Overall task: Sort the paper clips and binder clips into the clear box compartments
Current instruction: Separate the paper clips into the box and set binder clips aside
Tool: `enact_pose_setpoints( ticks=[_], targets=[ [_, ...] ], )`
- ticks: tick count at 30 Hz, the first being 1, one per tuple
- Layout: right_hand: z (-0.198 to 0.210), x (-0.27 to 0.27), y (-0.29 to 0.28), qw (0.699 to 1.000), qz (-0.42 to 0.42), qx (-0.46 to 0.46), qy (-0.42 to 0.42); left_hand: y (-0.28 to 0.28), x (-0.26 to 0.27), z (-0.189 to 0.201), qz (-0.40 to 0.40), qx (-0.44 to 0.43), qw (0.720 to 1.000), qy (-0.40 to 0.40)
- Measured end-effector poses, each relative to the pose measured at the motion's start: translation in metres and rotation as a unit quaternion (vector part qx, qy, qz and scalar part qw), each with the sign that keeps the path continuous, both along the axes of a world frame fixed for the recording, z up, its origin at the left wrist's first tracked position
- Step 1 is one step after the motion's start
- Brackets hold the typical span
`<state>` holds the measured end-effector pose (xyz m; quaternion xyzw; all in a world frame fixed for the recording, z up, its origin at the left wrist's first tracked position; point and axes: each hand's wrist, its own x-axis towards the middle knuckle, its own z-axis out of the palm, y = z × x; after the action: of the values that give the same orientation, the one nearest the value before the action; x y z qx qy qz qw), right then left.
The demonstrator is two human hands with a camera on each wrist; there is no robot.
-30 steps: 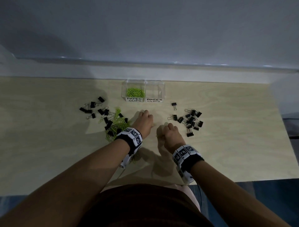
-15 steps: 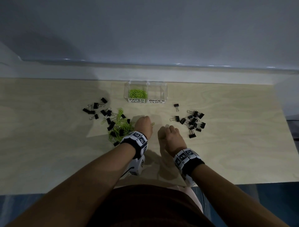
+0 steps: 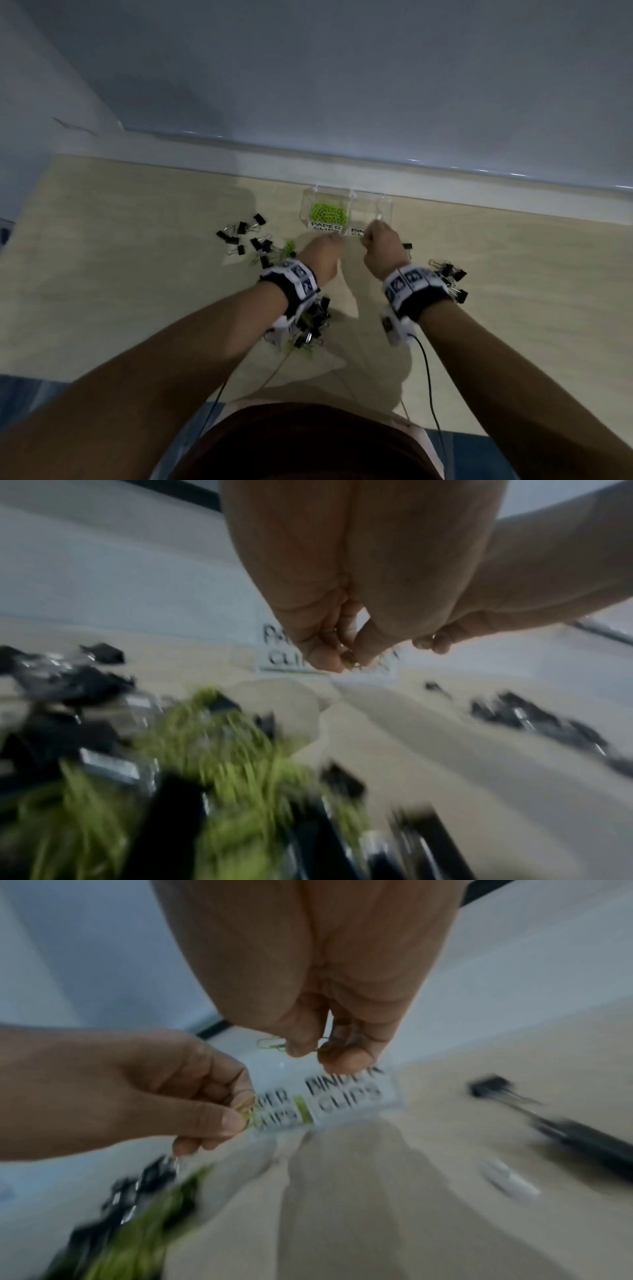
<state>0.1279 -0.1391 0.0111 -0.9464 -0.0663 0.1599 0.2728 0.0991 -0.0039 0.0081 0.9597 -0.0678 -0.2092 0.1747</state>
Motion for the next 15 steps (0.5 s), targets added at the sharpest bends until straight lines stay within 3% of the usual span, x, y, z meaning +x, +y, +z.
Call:
enact_pose_setpoints(
  ticks=[4,8,12,15],
  targets=[
    [0.014,0.047,0.038,0.999,0.007,0.006,-0.048,0.032,0.046,0.027,0.09,-0.055,0.991,-0.08],
    [0.014,0.059,0.052,0.998,0.034,-0.046,-0.02,0.04,0.069,0.029,0.114,-0.066,0.988,-0.08],
    [0.009,0.036,0.035,0.997,0.045,-0.031,-0.046,0.041,0.053,0.02,0.109,-0.071,0.987,-0.096],
    [0.001,-0.007,0.02,0.996,0.08,-0.03,0.022,0.042,0.013,0.002,0.064,-0.055,0.995,-0.043]
  ],
)
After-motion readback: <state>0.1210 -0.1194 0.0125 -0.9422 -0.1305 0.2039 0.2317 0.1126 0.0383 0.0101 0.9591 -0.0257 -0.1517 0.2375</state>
